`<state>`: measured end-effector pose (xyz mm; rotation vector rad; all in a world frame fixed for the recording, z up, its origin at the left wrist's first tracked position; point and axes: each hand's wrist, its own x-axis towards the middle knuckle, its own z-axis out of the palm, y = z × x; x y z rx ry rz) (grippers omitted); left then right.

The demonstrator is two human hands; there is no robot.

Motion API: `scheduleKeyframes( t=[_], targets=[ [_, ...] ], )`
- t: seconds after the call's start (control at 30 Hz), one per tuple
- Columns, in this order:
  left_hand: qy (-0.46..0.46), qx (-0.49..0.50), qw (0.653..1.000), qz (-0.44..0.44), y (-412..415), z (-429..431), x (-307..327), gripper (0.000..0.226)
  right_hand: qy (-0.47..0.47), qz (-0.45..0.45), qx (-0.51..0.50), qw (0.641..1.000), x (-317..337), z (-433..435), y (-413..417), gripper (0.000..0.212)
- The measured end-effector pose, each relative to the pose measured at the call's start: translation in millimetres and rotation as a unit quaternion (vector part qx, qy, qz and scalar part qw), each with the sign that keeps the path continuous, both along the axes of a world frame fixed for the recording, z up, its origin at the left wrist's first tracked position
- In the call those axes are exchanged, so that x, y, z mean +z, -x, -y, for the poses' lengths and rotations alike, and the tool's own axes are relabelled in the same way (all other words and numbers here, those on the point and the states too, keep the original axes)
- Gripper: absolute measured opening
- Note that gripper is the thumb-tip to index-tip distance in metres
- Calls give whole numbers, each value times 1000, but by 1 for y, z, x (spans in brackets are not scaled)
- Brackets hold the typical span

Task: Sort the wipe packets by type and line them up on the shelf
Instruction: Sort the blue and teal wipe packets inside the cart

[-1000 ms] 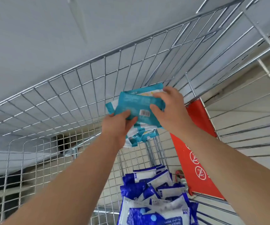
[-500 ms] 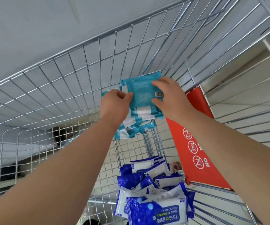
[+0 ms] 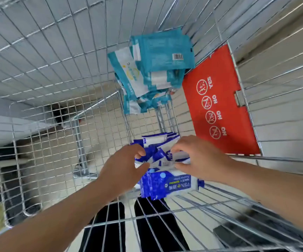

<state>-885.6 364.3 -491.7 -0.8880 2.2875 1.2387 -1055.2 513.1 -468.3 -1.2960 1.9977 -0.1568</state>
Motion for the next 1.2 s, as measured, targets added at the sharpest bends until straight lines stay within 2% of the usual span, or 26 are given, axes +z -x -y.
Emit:
scheduleKeyframes(
  t=[0.13,0.3,0.43,0.57,0.7,0.8,0.9,0.93,1.1,1.2],
  targets=[
    [-77,-35,995,56,-9,-16,-13,21,-65,-5,64,996,-9,-18,-5,26],
    [-130,11,991,31,-4,-27,-20,23,-69,1,77,995,-17,-20,-6,17],
    [-139,8,990,14,1,-34,-25,20,-53,56,26,997,-18,-18,-7,13],
    [-172,7,985,25,-1,-27,-24,17,-87,139,-105,981,-16,-16,-4,18],
    [-210,7,977,35,-14,-22,-20,18,-122,155,-110,974,-16,-15,1,20],
    [-213,44,976,20,-18,-27,-21,16,-158,185,-136,960,-17,-13,-3,27],
    [-214,41,976,15,-14,-36,-21,38,-167,225,-163,946,-18,-14,-7,32],
    [-212,27,977,15,-11,-38,-21,41,-166,231,-168,944,-18,-15,-7,33],
    [-213,0,977,12,-9,-30,-19,19,-142,206,-204,946,-18,-13,1,33],
    [-217,-1,976,21,-16,-19,-19,17,-148,193,-179,953,-21,-12,3,29]
  ],
)
